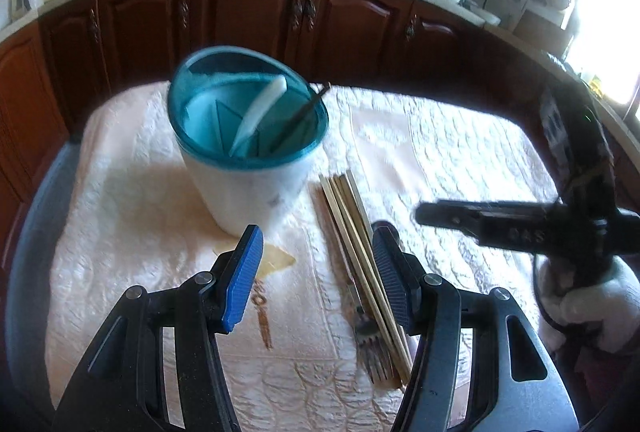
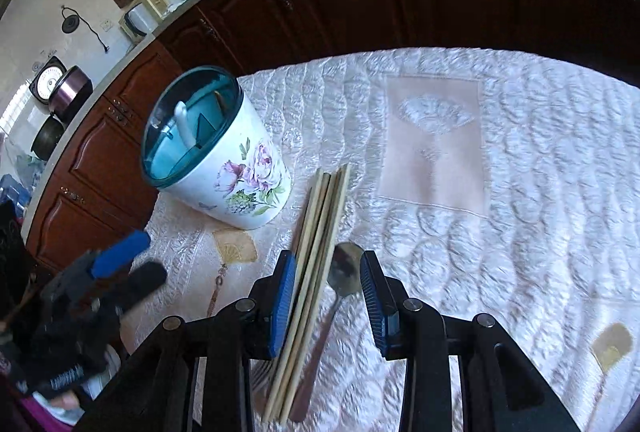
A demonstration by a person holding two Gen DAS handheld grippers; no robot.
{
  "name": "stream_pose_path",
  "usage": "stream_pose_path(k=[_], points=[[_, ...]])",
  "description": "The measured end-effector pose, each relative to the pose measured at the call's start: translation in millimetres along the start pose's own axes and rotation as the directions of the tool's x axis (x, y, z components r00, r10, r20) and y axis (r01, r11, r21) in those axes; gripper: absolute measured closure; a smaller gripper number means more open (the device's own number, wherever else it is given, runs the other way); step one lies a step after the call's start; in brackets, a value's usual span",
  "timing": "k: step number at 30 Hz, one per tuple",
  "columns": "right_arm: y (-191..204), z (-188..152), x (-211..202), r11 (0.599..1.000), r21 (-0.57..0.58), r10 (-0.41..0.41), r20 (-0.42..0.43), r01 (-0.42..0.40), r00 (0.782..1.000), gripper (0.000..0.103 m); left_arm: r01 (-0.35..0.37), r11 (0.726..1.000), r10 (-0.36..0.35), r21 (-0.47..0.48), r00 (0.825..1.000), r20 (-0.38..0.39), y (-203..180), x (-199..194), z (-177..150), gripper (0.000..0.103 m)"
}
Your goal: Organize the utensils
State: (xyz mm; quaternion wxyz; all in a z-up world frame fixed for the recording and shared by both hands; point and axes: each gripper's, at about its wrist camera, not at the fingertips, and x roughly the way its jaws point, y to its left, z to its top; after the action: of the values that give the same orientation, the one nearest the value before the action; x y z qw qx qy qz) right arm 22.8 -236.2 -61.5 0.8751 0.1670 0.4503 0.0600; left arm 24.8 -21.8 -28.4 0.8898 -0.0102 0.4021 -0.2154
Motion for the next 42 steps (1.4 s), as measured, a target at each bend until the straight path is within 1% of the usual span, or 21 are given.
stream_pose_path(k=[5, 8, 11, 12, 14, 16, 18, 19, 20, 23, 27, 30, 31, 32, 33, 34, 35, 36, 38, 40, 42], points=[[-8, 18, 36, 0.999, 0.029, 0.015, -0.043, -0.013, 0.999, 0.07, 0.006, 1.0, -0.006, -0.008, 1.0, -0.018, -1, 7, -3, 0.046], [-10, 28, 58, 0.999, 0.032, 0.016, -0.091, -0.013, 0.996, 0.07, 0.002, 1.0, -0.003, -0.018, 1.0, -0.021, 1, 11, -3, 0.046], [-5, 34, 76, 1.0, 0.014, -0.005, -0.126, 0.007, 0.992, 0.07, -0.003, 1.0, 0.002, -0.03, 0.999, -0.035, 5, 18, -2, 0.046], [-2, 34, 82, 1.0, -0.009, -0.026, -0.137, 0.025, 0.99, 0.07, -0.005, 0.999, 0.004, -0.035, 0.999, -0.041, 7, 20, -3, 0.046], [3, 33, 85, 0.998, -0.035, -0.049, -0.124, 0.045, 0.991, 0.07, -0.005, 0.999, 0.003, -0.043, 0.999, -0.054, 9, 24, -4, 0.046], [3, 32, 84, 0.998, -0.032, -0.048, -0.117, 0.045, 0.992, 0.071, -0.003, 0.999, 0.0, -0.044, 0.998, -0.069, 9, 30, -3, 0.046], [2, 28, 79, 0.999, -0.039, -0.038, -0.121, 0.033, 0.992, 0.076, 0.0, 0.999, -0.003, -0.042, 0.997, -0.079, 9, 34, -3, 0.046], [1, 23, 75, 0.998, -0.046, -0.05, -0.13, 0.044, 0.99, 0.087, 0.006, 0.999, -0.01, -0.042, 0.996, -0.085, 7, 37, -3, 0.046], [-2, 15, 73, 0.997, -0.054, -0.06, -0.135, 0.054, 0.989, 0.09, 0.01, 0.999, -0.014, -0.041, 0.996, -0.088, 6, 39, -2, 0.046], [-18, -3, 62, 0.997, -0.049, -0.059, -0.13, 0.053, 0.99, 0.091, 0.021, 0.999, -0.024, -0.037, 0.995, -0.095, 1, 45, -3, 0.046], [-43, -23, 35, 0.993, -0.04, -0.113, -0.112, 0.11, 0.987, 0.092, 0.034, 0.999, -0.038, -0.035, 0.993, -0.115, -6, 53, -5, 0.046], [-69, -29, 15, 0.986, 0.014, -0.162, -0.099, 0.164, 0.982, 0.092, 0.039, 0.999, -0.042, -0.021, 0.992, -0.12, -12, 56, -6, 0.046], [-76, -25, 8, 0.985, 0.04, -0.163, -0.086, 0.167, 0.983, 0.092, 0.041, 0.999, -0.043, -0.02, 0.991, -0.123, -13, 57, -6, 0.046], [-79, -20, 4, 0.989, 0.072, -0.124, -0.063, 0.128, 0.99, 0.092, 0.045, 0.999, -0.047, -0.022, 0.991, -0.127, -14, 58, -7, 0.046], [-78, -17, -1, 0.993, 0.092, -0.076, -0.043, 0.08, 0.996, 0.09, 0.047, 0.999, -0.05, -0.025, 0.99, -0.129, -14, 58, -7, 0.046], [-72, -14, -5, 0.995, 0.096, -0.028, -0.023, 0.03, 0.999, 0.082, 0.047, 0.999, -0.05, -0.026, 0.99, -0.131, -14, 59, -8, 0.046], [-65, -12, -5, 0.997, 0.082, -0.01, -0.014, 0.011, 1.0, 0.07, 0.046, 0.999, -0.049, -0.026, 0.99, -0.134, -14, 59, -8, 0.046], [-53, -8, -2, 0.998, 0.056, -0.01, -0.017, 0.011, 1.0, 0.066, 0.042, 0.999, -0.045, -0.023, 0.989, -0.139, -14, 60, -8, 0.046], [-33, -2, 15, 1.0, 0.024, 0.011, -0.046, -0.01, 0.999, 0.065, 0.038, 0.999, -0.04, -0.019, 0.989, -0.144, -14, 60, -9, 0.046], [-23, 3, 36, 1.0, 0.014, 0.026, -0.072, -0.025, 0.997, 0.065, 0.031, 0.999, -0.033, -0.016, 0.989, -0.141, -13, 57, -11, 0.046], [-16, 4, 55, 1.0, -0.001, -0.003, -0.095, 0.003, 0.995, 0.065, 0.028, 1.0, -0.03, -0.013, 0.989, -0.142, -13, 54, -12, 0.046]])
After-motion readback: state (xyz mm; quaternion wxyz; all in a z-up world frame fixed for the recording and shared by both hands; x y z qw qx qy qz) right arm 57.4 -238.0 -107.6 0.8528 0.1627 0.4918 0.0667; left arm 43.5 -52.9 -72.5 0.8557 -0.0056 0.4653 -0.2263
